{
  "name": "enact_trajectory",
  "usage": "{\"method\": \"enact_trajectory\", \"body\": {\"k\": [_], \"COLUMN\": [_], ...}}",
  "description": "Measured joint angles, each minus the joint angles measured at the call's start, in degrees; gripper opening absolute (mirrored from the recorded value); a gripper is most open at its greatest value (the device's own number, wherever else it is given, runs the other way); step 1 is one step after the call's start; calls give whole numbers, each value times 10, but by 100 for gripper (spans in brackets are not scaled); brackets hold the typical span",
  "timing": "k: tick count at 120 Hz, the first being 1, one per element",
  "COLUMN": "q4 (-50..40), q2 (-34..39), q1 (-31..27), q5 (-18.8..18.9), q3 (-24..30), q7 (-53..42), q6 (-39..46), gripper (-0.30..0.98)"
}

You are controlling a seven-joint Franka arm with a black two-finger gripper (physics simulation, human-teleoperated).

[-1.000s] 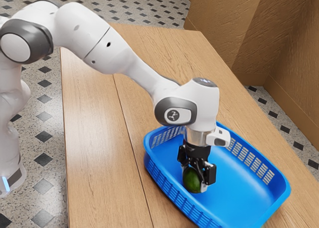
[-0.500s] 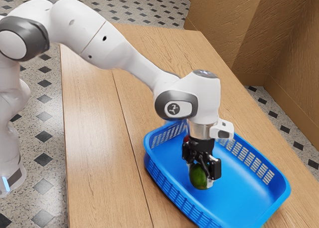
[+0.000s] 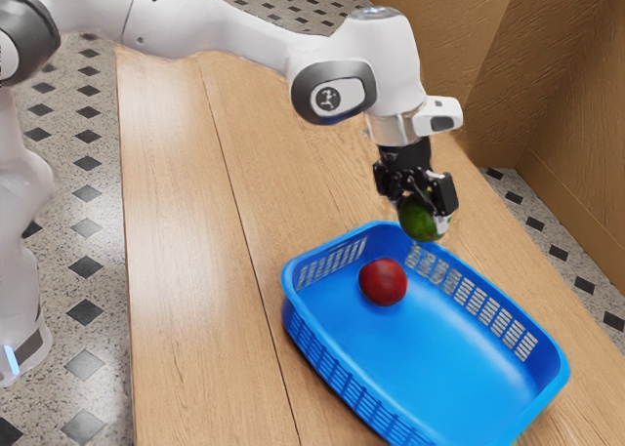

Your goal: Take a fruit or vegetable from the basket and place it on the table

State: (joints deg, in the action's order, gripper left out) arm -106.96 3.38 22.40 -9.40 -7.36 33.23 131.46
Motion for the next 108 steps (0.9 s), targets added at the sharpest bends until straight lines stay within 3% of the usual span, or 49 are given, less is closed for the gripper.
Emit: {"method": "enact_trajectory", "body": {"k": [21, 30, 44, 50, 60, 99, 108], "q4": [2, 2, 2, 2, 2, 2, 26], "q2": [15, 14, 13, 11, 12, 15, 21], "q1": [-196, -239, -232, -219, -219, -218, -199], "q5": [21, 23, 25, 21, 16, 11, 0], "q3": [-1, -1, -5, -14, -24, -34, -31], "q7": [8, 10, 12, 12, 12, 11, 59], "q6": [-1, -1, -1, -1, -1, 0, -9], "gripper": [46, 48, 49, 59, 64, 68, 68]}}
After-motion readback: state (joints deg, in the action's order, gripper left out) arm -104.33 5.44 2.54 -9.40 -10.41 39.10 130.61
